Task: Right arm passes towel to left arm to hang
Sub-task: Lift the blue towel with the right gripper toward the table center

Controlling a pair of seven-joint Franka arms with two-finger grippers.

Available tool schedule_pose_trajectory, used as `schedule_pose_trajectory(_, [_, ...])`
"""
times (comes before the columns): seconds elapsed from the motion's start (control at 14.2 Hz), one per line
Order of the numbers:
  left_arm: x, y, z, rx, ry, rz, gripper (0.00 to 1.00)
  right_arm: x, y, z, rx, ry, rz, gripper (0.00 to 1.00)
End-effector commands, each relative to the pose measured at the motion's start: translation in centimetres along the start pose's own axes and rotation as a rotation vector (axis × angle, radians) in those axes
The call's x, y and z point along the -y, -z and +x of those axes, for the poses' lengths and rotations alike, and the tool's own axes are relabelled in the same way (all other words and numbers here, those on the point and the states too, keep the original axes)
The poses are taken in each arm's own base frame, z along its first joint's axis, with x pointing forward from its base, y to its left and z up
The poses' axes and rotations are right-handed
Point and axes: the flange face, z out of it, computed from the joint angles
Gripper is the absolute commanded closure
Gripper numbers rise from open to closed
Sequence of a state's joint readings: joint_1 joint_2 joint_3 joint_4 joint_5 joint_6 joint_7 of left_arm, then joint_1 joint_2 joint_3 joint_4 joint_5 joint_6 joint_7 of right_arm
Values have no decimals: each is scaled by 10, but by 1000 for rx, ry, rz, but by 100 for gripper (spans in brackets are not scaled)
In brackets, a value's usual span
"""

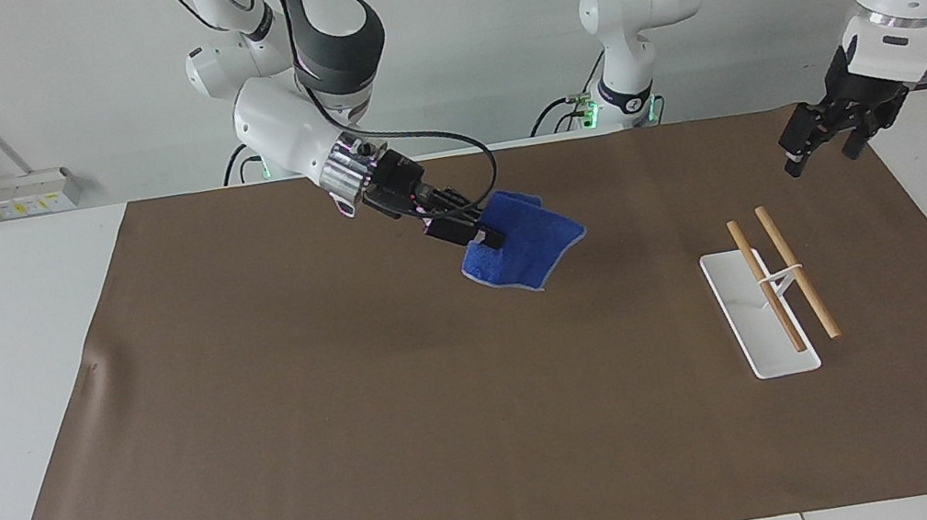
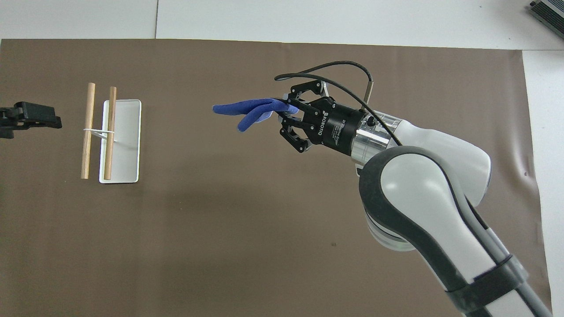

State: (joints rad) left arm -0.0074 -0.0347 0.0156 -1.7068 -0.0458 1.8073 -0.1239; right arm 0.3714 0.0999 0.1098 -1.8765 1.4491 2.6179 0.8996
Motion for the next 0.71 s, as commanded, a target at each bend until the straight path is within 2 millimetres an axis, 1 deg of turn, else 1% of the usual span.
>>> schedule_pose_trajectory(0.0, [3,4,-3,12,6,-9,0,6,-7,-5,9,-71,22,100])
schedule_pose_trajectory(0.07, [0,4,-4,11,2,-9,0,-4,-16,-14,16,-36,-1,100])
schedule_pose_trajectory(0.21, [-7,3,-5,11,-7,-11,0,-23,-34,-25,6,52,-11,100])
schedule_pose_trajectory(0.28, [-5,4,-3,4,-1,-11,0,-32,-42,-29,-12,58,-4,100])
schedule_pose_trajectory(0.35, [3,1,-5,16,17,-8,0,-36,-47,-30,-15,64,-9,100])
schedule_pose_trajectory(0.42, [5,-8,-15,29,53,-7,0,-39,-49,-31,-17,80,-14,100])
schedule_pose_trajectory(0.49, [5,-20,-24,22,127,-9,0,-45,-54,-36,-11,97,-26,100])
schedule_pose_trajectory(0.56, [2,-28,-29,-12,222,-18,0,-46,-54,-37,-10,98,-27,100])
schedule_pose_trajectory(0.64, [-3,-31,-28,-51,318,-46,0,-46,-55,-37,-11,98,-28,100])
